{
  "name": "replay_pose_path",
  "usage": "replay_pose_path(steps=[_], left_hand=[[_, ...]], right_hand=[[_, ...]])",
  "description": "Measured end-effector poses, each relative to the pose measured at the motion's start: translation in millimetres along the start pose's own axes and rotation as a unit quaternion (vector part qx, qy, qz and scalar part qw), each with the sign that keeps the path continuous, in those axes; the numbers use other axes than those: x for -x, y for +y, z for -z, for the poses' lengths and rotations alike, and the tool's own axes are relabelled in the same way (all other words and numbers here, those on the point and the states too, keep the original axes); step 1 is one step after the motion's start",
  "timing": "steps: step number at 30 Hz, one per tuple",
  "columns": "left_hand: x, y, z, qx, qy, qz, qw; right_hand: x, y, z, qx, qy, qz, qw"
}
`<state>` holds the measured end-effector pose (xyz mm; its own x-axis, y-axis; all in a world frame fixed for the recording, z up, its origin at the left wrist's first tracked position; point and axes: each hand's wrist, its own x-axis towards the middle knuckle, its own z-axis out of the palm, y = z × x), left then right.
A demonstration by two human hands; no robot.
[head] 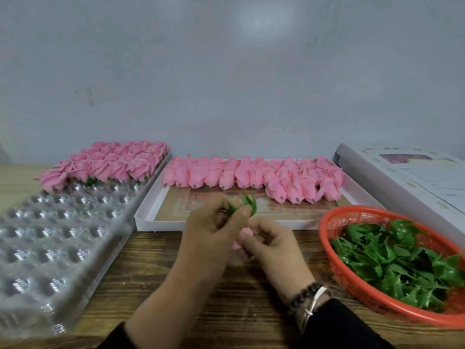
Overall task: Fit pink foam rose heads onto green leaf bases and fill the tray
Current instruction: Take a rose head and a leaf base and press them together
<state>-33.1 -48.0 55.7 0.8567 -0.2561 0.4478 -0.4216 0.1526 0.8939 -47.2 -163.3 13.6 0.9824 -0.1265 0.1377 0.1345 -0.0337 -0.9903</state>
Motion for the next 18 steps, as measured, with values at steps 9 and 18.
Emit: replay_pose_path(steps=[9,18], left_hand=[[8,-23,39,0.094,0.027,0.036,0.995],[4,-35,50,0.075,0.026,0.083,0.993]], right_hand=[[2,-1,3,-0.041,0.090,0.051,0.994],[7,-10,7,-0.083,0.190,0.121,0.971]])
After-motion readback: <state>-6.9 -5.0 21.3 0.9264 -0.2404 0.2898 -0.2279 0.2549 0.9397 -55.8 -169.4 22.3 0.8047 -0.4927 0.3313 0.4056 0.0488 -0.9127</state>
